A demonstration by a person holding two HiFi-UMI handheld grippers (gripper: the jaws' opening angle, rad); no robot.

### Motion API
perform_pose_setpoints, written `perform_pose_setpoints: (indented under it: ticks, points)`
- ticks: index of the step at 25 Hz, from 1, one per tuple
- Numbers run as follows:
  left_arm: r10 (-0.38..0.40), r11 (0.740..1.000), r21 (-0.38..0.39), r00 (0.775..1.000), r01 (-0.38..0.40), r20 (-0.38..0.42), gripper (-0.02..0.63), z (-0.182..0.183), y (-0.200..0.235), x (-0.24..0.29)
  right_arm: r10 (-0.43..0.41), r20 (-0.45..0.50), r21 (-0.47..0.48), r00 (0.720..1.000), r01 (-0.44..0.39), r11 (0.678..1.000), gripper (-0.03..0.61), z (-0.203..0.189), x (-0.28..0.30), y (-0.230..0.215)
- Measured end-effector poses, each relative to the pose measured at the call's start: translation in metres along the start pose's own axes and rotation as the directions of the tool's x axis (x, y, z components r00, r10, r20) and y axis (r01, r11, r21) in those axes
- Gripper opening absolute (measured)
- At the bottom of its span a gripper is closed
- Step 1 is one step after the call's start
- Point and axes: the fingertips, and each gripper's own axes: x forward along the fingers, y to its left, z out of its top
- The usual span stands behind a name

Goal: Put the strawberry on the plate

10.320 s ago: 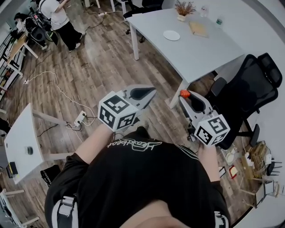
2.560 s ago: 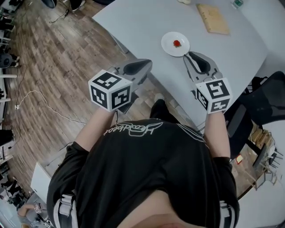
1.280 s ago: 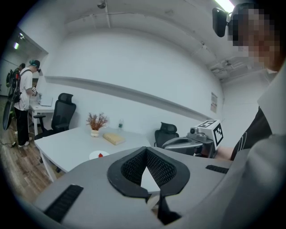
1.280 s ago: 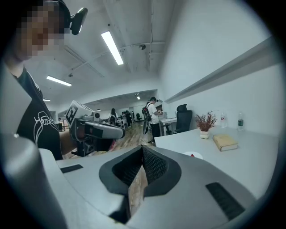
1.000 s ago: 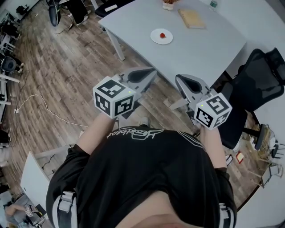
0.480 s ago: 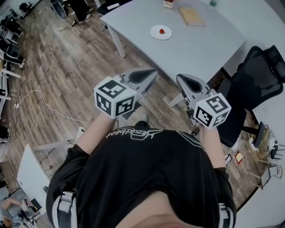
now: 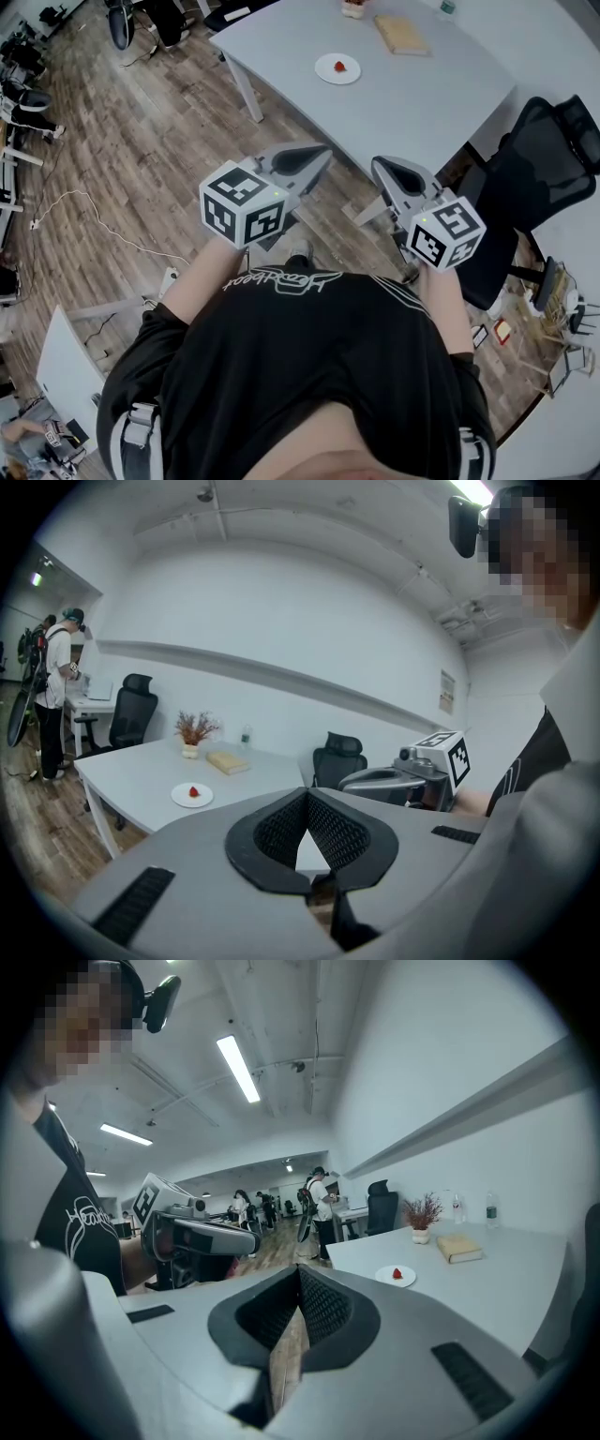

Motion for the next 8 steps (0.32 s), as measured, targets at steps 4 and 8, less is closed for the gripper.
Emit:
perform_pose_setpoints:
  ticks: [4,8]
  points:
    - [0.0,1.0,-0.008,1.0,0.0,-0.005,0.006,0.0,0.006,0.004,-0.002,-0.006,0.004,1.0,0.002,1.0,0.008,-0.002,0.005,-0.005]
    - [0.0,1.0,-0.013,1.0,0.0,-0.005,0.008,0.001,0.012,0.005,-0.006,-0.008,0.003,1.0,0.006,1.0,0.009,-0.001,0.009,-0.007]
